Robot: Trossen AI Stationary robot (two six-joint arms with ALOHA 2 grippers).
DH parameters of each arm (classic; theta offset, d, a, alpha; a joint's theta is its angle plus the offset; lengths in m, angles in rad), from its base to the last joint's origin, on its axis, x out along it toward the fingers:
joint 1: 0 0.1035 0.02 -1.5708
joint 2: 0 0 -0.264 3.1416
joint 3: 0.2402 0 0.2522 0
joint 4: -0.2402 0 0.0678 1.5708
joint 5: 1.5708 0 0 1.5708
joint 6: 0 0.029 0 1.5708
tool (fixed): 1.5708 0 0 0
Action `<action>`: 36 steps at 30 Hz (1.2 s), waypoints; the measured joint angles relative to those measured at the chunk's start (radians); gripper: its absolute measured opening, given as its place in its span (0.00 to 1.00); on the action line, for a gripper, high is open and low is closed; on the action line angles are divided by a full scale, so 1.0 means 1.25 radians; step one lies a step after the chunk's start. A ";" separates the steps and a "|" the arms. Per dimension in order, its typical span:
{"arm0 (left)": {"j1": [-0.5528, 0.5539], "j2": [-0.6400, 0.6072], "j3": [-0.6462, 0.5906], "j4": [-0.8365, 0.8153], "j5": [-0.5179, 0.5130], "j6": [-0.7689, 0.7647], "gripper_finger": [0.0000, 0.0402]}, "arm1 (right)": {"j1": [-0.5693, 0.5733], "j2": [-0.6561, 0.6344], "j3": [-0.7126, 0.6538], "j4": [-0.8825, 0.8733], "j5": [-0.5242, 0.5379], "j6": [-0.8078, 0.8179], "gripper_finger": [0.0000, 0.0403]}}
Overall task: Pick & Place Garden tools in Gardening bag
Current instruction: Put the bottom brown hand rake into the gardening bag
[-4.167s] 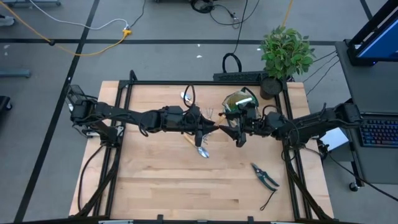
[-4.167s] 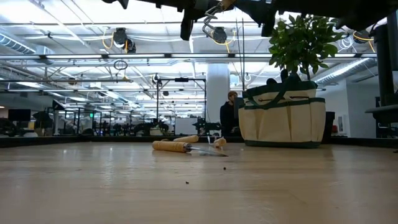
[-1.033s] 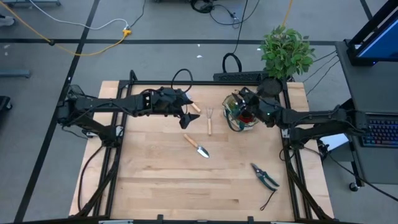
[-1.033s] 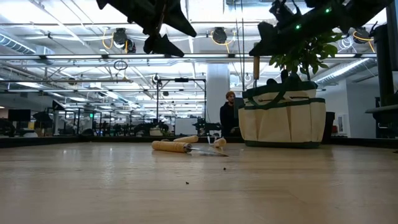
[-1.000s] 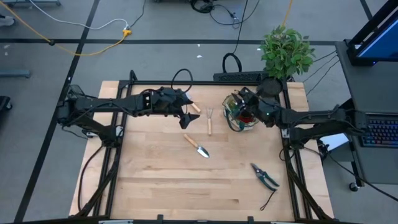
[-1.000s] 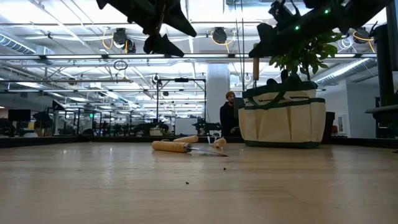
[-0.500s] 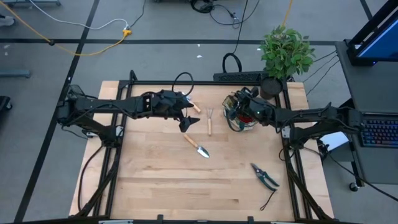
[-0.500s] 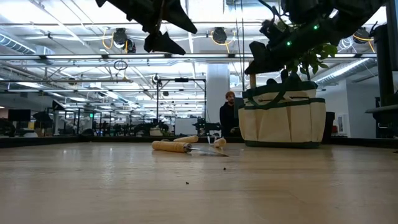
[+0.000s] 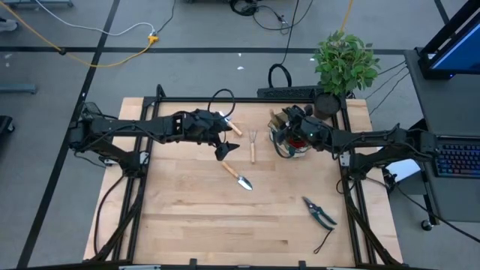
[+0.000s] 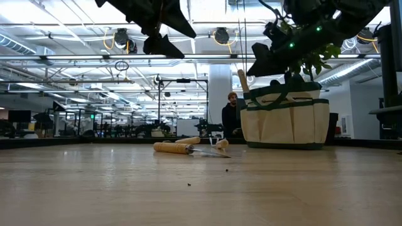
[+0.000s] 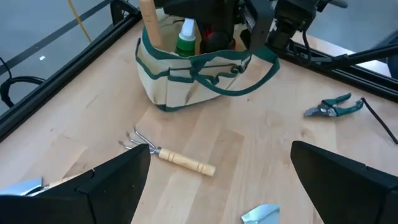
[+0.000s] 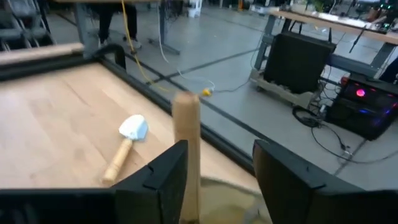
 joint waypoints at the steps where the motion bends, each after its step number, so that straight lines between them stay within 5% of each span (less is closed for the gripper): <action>1: 0.000 0.000 0.000 0.000 0.000 0.000 0.98 | 0.000 0.000 0.000 0.020 -0.002 0.000 0.44; 17: -0.004 0.000 0.000 0.005 0.001 -0.001 0.98 | -0.059 0.059 -0.001 0.156 -0.185 -0.001 0.46; 24: -0.004 0.000 0.000 0.005 0.000 -0.003 0.98 | -0.073 0.117 -0.001 0.226 -0.188 0.001 0.45; 28: -0.004 0.000 0.000 0.006 0.000 -0.004 0.98 | -0.079 0.122 -0.001 0.235 -0.187 0.000 0.38; 34: -0.004 0.000 0.000 0.005 0.000 -0.004 0.98 | -0.090 0.121 -0.001 0.247 -0.183 0.040 0.13; 36: -0.004 0.000 0.000 0.005 0.000 -0.004 0.98 | -0.093 0.121 -0.001 0.247 -0.183 0.052 0.13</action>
